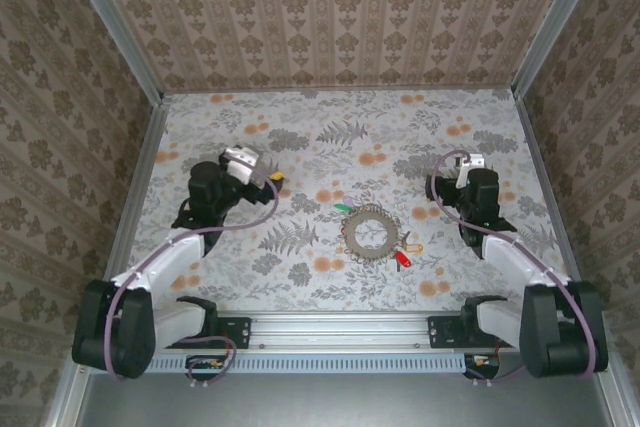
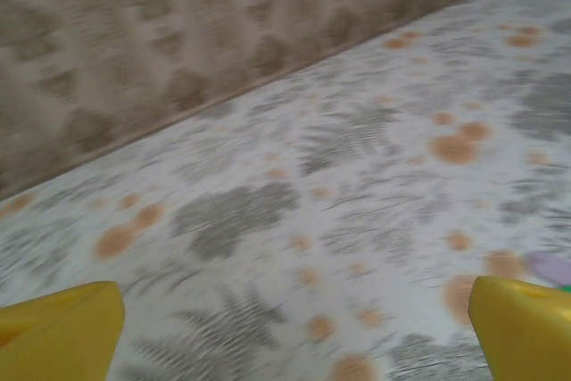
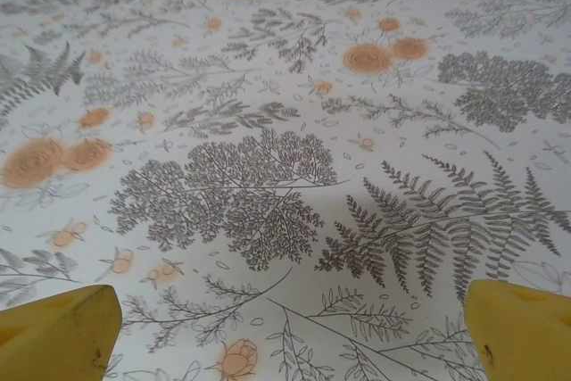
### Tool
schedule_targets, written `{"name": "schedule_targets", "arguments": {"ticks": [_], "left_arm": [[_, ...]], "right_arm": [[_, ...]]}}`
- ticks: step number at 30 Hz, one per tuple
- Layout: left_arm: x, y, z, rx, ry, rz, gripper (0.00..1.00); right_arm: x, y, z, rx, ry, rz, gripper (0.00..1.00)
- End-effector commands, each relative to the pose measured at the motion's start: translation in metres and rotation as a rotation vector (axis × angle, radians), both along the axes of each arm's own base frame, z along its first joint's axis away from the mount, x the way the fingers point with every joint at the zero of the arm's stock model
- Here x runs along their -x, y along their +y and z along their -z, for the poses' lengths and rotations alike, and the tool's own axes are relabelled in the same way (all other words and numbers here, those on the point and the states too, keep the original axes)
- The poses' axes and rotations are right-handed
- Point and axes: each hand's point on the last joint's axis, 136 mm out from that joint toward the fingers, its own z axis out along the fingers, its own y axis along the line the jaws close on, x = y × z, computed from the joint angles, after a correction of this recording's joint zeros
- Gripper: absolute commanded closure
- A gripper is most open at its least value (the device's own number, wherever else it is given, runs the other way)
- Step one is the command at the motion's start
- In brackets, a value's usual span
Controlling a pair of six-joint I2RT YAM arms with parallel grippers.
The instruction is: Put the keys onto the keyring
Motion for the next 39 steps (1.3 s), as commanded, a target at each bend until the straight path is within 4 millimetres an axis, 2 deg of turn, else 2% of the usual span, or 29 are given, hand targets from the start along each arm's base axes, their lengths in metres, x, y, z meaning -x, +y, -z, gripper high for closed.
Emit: {"name": "schedule_targets", "arguments": {"ticks": [1, 4, 7, 10, 12, 14, 16, 19, 23, 28, 33, 37, 38, 39], "left_arm": [[-0.008, 0.057, 0.016, 0.055, 0.058, -0.240, 0.00], [-0.009, 0.082, 0.028, 0.079, 0.075, -0.327, 0.00], [-0.011, 0.089, 0.037, 0.048, 0.083, -0.353, 0.00], [-0.017, 0.094, 0.045, 0.050, 0.070, -0.371, 0.00], [-0.022, 0.097, 0.051, 0.062, 0.083, -0.379, 0.00], [-0.024, 0.096, 0.059, 0.058, 0.105, -0.366, 0.00], [-0.022, 0.095, 0.068, 0.053, 0.094, -0.350, 0.00], [-0.018, 0.094, 0.067, 0.032, 0.062, -0.325, 0.00], [-0.018, 0.101, 0.065, 0.010, -0.002, -0.334, 0.00], [-0.027, 0.087, 0.079, -0.006, -0.012, -0.234, 0.00], [-0.029, 0.102, 0.079, 0.044, 0.013, -0.287, 0.00], [-0.044, 0.112, 0.092, 0.060, 0.027, -0.337, 0.00], [-0.044, 0.116, 0.099, 0.057, 0.091, -0.355, 0.00], [-0.049, 0.122, 0.096, 0.055, 0.106, -0.395, 0.00]], "right_arm": [[-0.018, 0.007, -0.016, 0.031, -0.142, -0.045, 0.00], [-0.025, 0.016, -0.011, 0.033, -0.172, -0.082, 0.00], [-0.034, 0.027, -0.012, 0.055, -0.199, -0.133, 0.00], [-0.041, 0.029, 0.004, 0.059, -0.167, -0.144, 0.00], [-0.037, 0.026, 0.007, 0.054, -0.181, -0.129, 0.00], [-0.031, 0.033, 0.017, 0.062, -0.208, -0.169, 0.00], [-0.029, 0.030, 0.011, 0.069, -0.258, -0.151, 0.01], [-0.033, 0.028, 0.014, 0.068, -0.229, -0.137, 0.01], [-0.046, -0.001, 0.019, 0.063, -0.144, 0.044, 0.00], [-0.045, -0.004, 0.018, 0.058, -0.151, 0.060, 0.01], [-0.045, -0.004, 0.019, 0.059, -0.150, 0.059, 0.01], [-0.045, -0.004, 0.019, 0.059, -0.150, 0.059, 0.00], [-0.045, -0.004, 0.019, 0.059, -0.149, 0.059, 0.01], [-0.045, -0.004, 0.018, 0.059, -0.153, 0.060, 0.00]]}}
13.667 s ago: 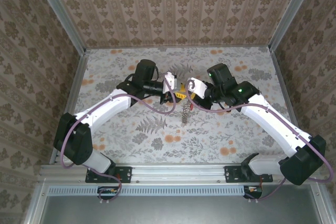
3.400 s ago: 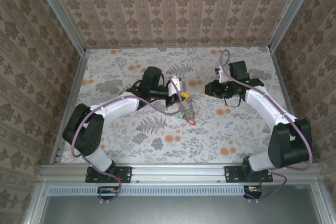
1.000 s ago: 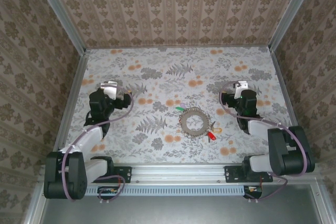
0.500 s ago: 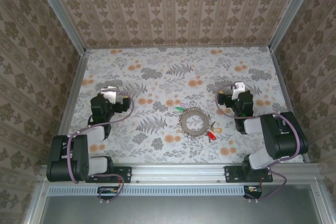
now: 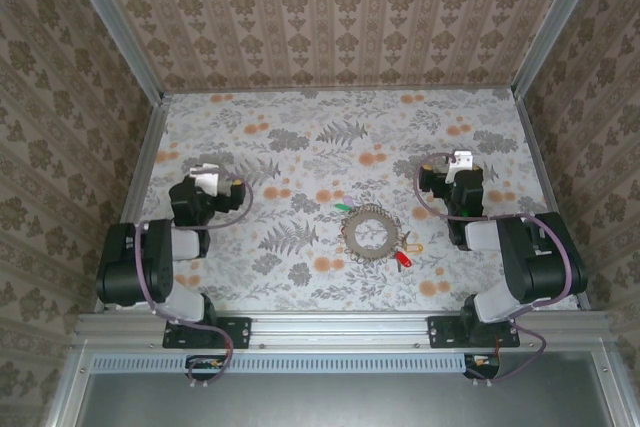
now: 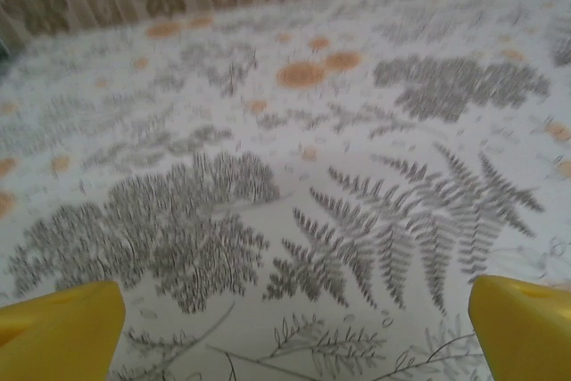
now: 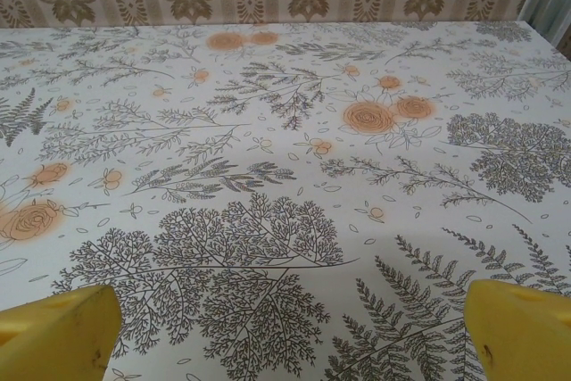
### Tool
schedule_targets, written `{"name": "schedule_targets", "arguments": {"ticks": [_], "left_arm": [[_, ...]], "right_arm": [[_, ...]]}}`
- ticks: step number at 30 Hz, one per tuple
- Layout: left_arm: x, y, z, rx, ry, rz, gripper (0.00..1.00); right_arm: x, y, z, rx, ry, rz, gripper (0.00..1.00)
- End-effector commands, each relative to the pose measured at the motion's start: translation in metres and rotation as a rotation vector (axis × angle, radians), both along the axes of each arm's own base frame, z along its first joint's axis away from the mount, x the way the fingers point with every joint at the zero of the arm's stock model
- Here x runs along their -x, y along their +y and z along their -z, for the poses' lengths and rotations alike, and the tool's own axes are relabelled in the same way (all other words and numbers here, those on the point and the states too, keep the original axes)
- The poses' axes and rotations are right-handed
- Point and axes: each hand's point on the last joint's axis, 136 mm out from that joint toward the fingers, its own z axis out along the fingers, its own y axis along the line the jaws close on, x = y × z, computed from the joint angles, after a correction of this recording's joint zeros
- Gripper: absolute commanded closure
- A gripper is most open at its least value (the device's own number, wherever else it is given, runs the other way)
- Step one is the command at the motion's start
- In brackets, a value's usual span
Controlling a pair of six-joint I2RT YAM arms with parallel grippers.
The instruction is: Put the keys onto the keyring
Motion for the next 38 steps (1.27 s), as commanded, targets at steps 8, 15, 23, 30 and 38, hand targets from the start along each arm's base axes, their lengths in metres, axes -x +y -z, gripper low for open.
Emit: {"name": "schedule_targets", "arguments": {"ticks": [8, 15, 23, 30, 38], "left_arm": [[-0.020, 0.023, -0.007, -0.027, 0.018, -0.186, 0.00], [-0.020, 0.022, -0.008, -0.044, 0.014, -0.194, 0.00], [-0.020, 0.023, -0.008, -0.043, 0.013, -0.195, 0.00], [-0.020, 0.023, -0.008, -0.043, 0.014, -0.195, 0.00], [-0.020, 0.023, -0.008, -0.043, 0.013, -0.196, 0.00]], "right_arm": [[-0.002, -0.004, 0.000, -0.004, 0.000, 0.024, 0.00], [-0.002, -0.004, -0.001, -0.004, -0.001, 0.026, 0.01], [-0.002, -0.004, -0.001, -0.004, -0.001, 0.025, 0.00], [-0.002, -0.004, 0.000, -0.004, 0.001, 0.024, 0.00], [-0.002, -0.004, -0.001, -0.004, -0.001, 0.024, 0.00]]}}
